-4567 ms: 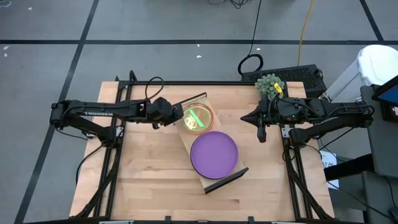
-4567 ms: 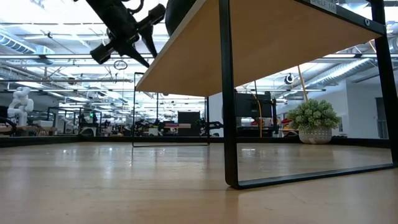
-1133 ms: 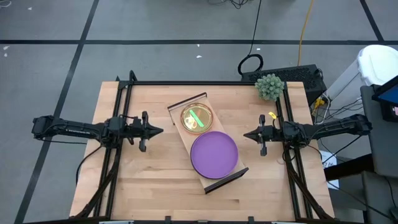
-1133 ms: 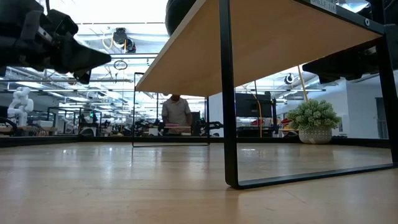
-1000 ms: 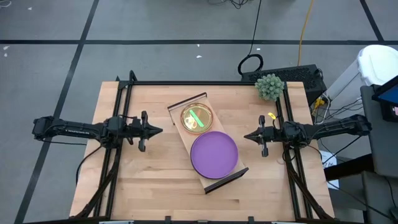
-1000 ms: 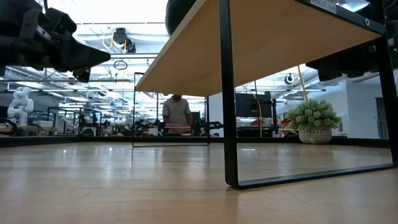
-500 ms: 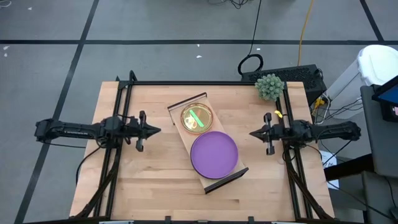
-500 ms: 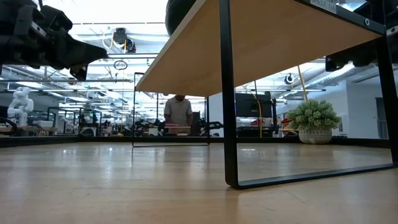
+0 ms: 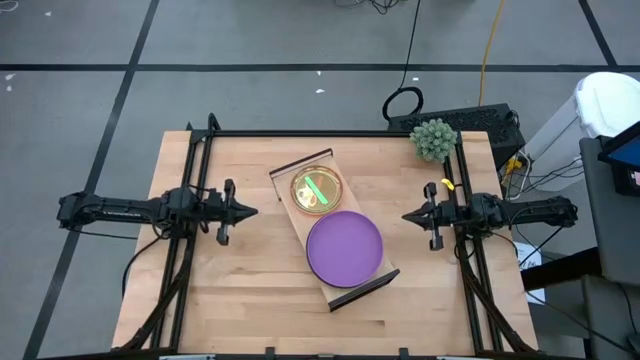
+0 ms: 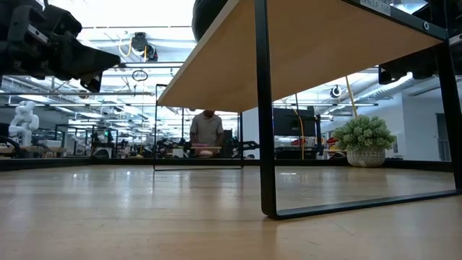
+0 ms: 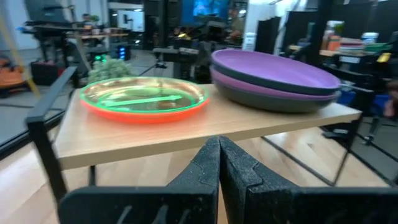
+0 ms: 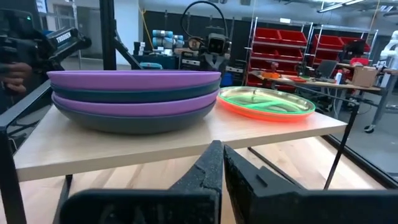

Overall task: Place and stack plates onto a shelf
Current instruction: Return to Home Position

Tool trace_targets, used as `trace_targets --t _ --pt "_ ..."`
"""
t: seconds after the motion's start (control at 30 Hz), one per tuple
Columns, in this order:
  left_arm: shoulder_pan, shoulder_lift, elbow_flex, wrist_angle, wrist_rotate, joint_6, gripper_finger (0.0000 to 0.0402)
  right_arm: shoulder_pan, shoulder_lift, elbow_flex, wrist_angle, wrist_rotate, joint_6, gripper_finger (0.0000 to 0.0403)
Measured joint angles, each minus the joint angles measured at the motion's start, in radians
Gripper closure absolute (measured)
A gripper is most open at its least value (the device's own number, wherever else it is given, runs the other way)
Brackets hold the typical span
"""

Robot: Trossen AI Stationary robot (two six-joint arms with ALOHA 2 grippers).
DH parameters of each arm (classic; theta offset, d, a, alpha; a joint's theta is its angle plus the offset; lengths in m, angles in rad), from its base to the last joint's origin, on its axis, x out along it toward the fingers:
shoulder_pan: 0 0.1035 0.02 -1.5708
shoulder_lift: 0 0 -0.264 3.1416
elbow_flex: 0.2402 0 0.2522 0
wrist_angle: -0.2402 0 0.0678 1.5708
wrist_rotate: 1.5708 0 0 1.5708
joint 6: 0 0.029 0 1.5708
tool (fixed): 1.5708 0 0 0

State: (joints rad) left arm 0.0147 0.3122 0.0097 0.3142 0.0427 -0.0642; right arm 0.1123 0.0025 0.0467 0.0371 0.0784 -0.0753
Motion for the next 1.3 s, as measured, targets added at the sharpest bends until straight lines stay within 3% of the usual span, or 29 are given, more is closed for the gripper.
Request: trace_targets --t 0.47,0.73,1.3 --pt "0.0 -0.152 0.0 -0.096 0.063 0.032 0.0399 0.0 0.0 0.0 0.002 0.024 0.01 0.0403" --pt "0.0 -0.273 0.001 -0.296 0.015 0.047 0.0399 0.0 0.001 0.001 0.002 0.024 0.01 0.0403" --pt "0.0 -0.287 0.001 -0.299 0.01 0.057 0.0399 0.0 0.001 0.001 0.003 0.024 0.011 0.0403"
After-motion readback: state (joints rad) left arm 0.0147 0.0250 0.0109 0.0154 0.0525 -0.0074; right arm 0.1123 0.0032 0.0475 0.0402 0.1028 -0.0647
